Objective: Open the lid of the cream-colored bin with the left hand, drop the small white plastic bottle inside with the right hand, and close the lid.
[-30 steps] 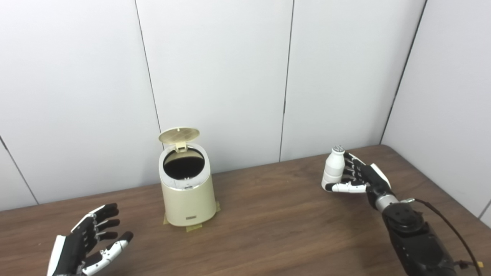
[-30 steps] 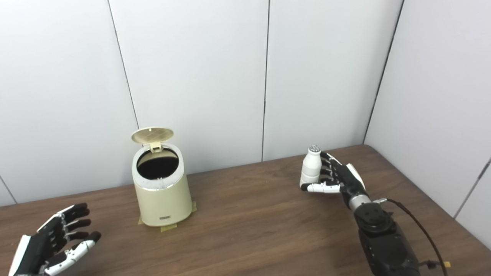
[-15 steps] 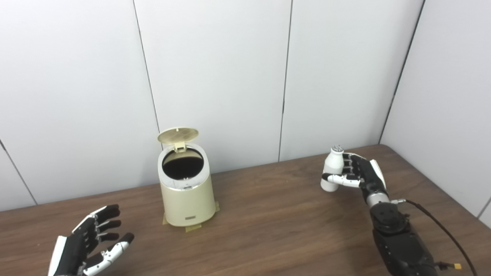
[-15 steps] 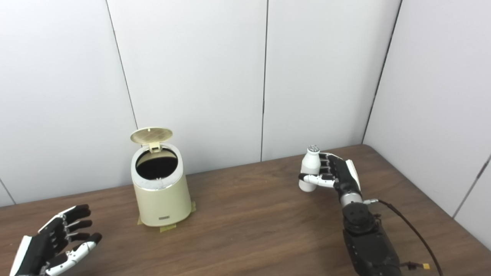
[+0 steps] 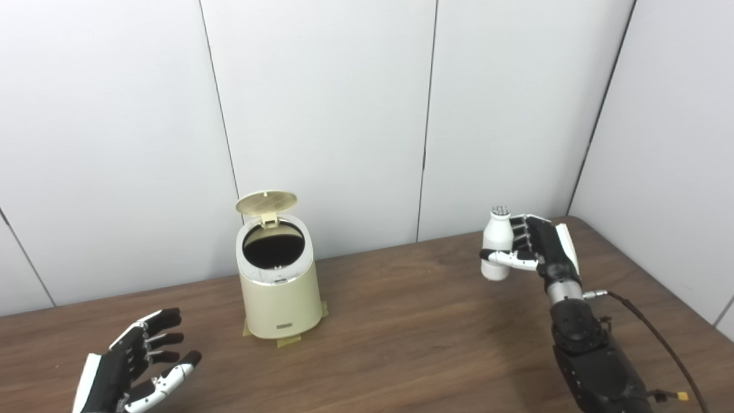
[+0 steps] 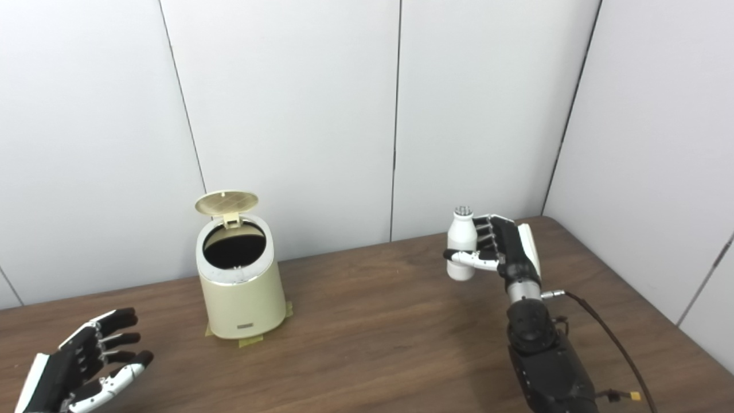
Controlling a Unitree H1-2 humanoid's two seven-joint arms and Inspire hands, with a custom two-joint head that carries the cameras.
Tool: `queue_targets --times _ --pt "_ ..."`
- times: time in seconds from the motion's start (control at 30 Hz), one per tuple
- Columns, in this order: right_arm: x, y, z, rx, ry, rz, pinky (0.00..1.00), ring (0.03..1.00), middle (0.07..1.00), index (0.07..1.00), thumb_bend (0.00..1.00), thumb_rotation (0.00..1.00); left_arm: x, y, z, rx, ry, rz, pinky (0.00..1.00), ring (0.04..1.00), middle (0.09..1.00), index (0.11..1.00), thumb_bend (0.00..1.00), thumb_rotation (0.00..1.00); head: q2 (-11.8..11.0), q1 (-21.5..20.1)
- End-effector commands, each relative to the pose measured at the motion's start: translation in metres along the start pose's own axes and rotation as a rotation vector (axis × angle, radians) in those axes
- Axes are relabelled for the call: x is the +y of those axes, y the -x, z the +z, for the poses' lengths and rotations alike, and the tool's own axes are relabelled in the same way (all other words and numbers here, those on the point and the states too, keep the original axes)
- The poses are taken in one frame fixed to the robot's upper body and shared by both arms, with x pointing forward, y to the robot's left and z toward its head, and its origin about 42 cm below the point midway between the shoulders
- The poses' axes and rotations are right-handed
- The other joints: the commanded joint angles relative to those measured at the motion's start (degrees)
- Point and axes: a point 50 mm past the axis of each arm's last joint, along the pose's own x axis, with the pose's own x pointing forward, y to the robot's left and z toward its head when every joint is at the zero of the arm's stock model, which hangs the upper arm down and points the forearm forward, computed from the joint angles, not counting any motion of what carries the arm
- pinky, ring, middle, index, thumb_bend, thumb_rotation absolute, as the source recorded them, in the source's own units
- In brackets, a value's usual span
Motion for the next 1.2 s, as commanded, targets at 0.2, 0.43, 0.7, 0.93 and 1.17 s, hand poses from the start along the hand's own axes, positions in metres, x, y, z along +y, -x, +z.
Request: queue_targets --times 0.2,0.43,0.7,0.93,1.17 --pt "0.021 -0.011 0.109 -0.343 -0.067 0.077 0.33 0.394 0.492 0.519 0.51 0.0 -0.002 -0.013 0.013 -0.085 -0.026 0.002 0.65 0.713 0.774 0.773 0.6 0.04 -0.5 5.6" --pt "0.054 -0.015 0.154 -0.399 -0.065 0.16 0.33 0.395 0.479 0.529 0.52 0.0 -0.017 -0.012 0.01 -0.083 -0.009 0.007 0.64 0.701 0.762 0.762 0.64 0.08 -0.7 12.59" --pt "0.095 -0.022 0.172 -0.382 -0.181 0.244 0.36 0.413 0.487 0.511 0.52 0.0 -0.034 -0.013 0.009 -0.08 0.038 0.006 0.62 0.718 0.781 0.774 0.65 0.08 -0.76 17.39" --pt "0.128 -0.007 0.196 -0.375 -0.265 0.3 0.31 0.388 0.489 0.524 0.52 0.0 -0.04 -0.018 0.007 -0.083 0.053 0.006 0.62 0.712 0.773 0.764 0.67 0.11 -0.81 18.7" --pt "0.162 0.01 0.219 -0.359 -0.356 0.354 0.3 0.384 0.493 0.532 0.51 0.0 -0.045 -0.02 0.008 -0.085 0.061 0.007 0.61 0.717 0.779 0.761 0.69 0.12 -0.67 19.28"
